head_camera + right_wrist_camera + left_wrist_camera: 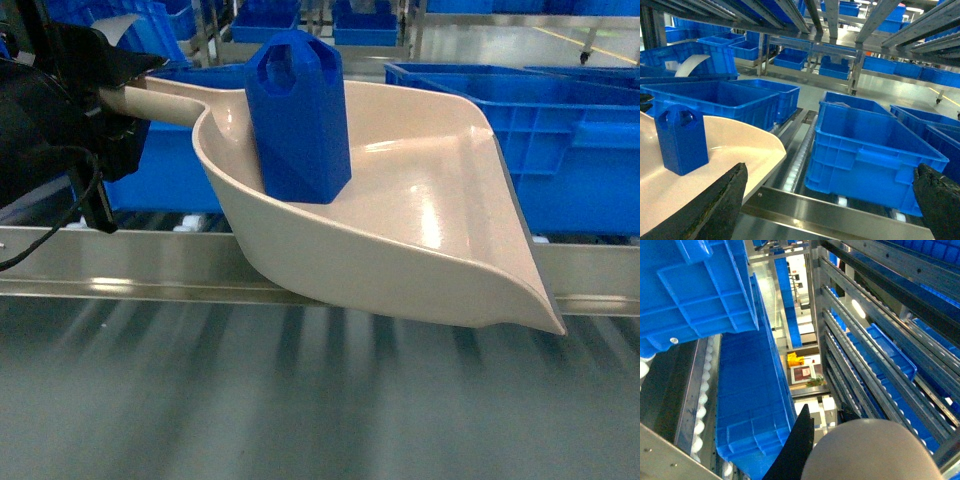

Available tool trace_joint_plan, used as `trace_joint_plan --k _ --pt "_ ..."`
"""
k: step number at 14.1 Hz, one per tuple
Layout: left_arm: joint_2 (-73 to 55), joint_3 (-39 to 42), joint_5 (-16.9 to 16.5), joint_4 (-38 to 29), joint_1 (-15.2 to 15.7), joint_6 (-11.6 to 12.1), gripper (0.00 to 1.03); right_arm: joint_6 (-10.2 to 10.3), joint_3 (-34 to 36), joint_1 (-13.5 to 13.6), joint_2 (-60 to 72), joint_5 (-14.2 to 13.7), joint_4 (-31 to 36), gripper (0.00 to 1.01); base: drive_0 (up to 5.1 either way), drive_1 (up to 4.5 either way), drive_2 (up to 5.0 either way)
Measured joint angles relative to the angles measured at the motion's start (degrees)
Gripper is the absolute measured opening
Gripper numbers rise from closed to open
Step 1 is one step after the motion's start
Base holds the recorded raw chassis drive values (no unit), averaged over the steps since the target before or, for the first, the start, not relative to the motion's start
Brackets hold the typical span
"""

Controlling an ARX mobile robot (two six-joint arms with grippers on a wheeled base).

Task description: Place part in tray to right shelf

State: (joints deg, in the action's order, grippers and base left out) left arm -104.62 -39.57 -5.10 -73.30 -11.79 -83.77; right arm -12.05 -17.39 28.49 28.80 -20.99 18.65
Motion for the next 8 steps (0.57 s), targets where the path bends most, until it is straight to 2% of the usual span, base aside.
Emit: trace_joint_plan --k 1,4,8 --pt "0.0 0.0 0.0 0.0 0.0 0.0 0.12 0.0 0.0 0.0 0.0 0.0 0.0 0.98 0.1 3.85 -3.7" --pt "0.0 0.0 0.4 0.0 0.4 0.0 0.12 0.0 0.0 0.0 0.2 0.0 -0.1 0.98 2.7 2.32 -5.0" --pt "0.0 0.0 -0.3 0.0 -0.3 0.0 0.12 0.0 0.0 0.0 0.0 0.0 0.1 0.98 0.1 4.04 -3.9"
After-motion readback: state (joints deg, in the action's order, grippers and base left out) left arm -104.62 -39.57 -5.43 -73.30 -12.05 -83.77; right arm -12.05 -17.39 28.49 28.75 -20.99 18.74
